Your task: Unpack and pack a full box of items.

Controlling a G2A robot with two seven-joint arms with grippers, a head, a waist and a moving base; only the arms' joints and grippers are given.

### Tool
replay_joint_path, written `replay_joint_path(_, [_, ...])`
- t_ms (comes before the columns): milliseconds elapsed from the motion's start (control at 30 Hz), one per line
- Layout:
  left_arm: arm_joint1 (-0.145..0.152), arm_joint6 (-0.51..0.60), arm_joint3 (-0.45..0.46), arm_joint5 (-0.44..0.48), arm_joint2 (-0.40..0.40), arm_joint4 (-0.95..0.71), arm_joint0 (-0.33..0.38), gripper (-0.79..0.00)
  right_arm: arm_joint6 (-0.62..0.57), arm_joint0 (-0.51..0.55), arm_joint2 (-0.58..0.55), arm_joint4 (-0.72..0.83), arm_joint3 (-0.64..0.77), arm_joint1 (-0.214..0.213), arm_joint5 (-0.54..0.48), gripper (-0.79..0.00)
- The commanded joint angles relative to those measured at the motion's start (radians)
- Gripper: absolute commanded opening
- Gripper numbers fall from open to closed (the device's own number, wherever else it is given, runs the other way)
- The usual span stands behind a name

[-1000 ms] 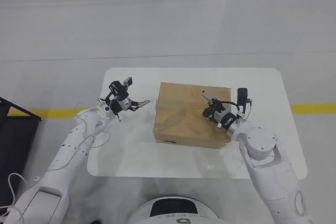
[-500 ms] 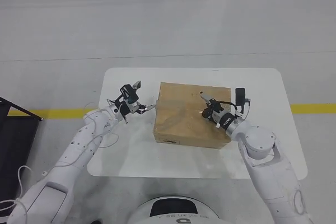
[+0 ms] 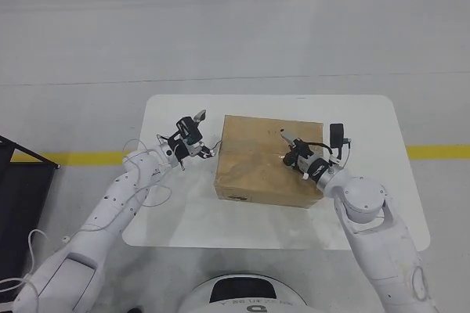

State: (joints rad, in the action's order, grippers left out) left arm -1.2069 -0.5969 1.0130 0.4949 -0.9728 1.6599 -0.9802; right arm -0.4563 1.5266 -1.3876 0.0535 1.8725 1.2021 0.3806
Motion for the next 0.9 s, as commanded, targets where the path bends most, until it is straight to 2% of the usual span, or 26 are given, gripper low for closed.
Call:
replay_joint_path(0, [0.0, 0.007, 0.013, 0.004, 0.003, 0.005, -0.002, 0.0, 0.001, 0.001, 0.0, 0.0, 0.001, 0.0, 0.0, 0.0])
replay_joint_path(500, [0.0, 0.077, 0.031, 0.075, 0.01, 0.0, 0.009, 0.0, 0.03, 0.025, 0.001, 0.004, 0.032, -0.003, 0.005, 0.0])
replay_joint_path(867, [-0.011, 0.14, 0.033, 0.129, 0.038, -0.029, 0.032, 0.0, 0.099, 0.115, -0.037, -0.025, 0.16, -0.008, 0.005, 0.0])
